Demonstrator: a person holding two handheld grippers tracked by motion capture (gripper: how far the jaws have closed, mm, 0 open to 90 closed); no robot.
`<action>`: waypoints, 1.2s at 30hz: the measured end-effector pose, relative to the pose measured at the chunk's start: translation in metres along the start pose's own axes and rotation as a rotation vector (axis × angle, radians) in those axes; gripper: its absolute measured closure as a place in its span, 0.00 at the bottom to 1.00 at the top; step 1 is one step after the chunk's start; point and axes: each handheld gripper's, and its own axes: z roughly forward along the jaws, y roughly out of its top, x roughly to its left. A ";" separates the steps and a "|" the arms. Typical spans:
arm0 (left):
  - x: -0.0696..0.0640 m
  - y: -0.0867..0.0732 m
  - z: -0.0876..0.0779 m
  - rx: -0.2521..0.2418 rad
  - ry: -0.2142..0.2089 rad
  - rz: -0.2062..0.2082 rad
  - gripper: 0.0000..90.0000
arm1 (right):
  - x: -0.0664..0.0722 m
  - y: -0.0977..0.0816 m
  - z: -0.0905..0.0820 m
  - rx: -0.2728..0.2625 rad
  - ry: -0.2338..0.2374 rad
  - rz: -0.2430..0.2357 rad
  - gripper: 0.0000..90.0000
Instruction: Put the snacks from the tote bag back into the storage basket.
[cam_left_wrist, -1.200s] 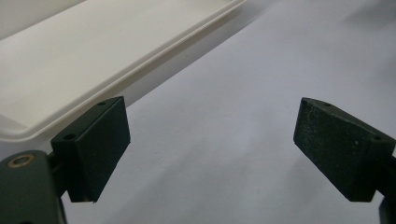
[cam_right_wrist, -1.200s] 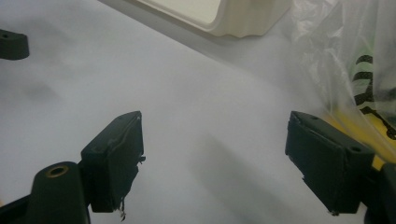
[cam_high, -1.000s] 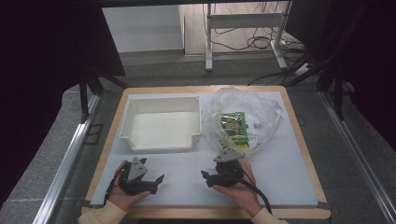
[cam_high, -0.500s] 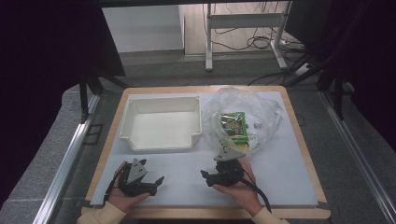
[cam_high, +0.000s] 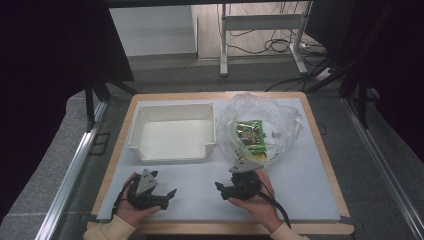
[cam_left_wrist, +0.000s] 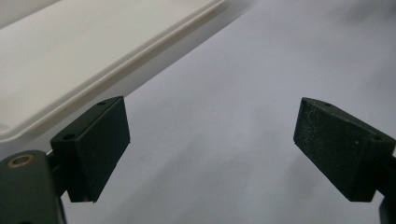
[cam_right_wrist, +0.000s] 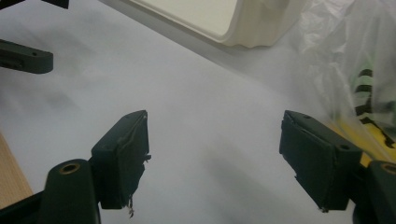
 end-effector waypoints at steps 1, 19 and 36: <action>0.000 0.000 0.000 0.000 -0.002 -0.001 0.12 | 0.000 0.001 -0.001 -0.002 0.004 0.000 0.28; 0.000 -0.004 -0.001 0.004 0.002 0.005 0.12 | -0.016 0.030 -0.030 -0.072 0.017 0.002 0.30; 0.000 -0.004 -0.001 -0.001 -0.002 0.009 0.12 | -0.023 0.047 -0.040 -0.092 -0.005 -0.019 0.28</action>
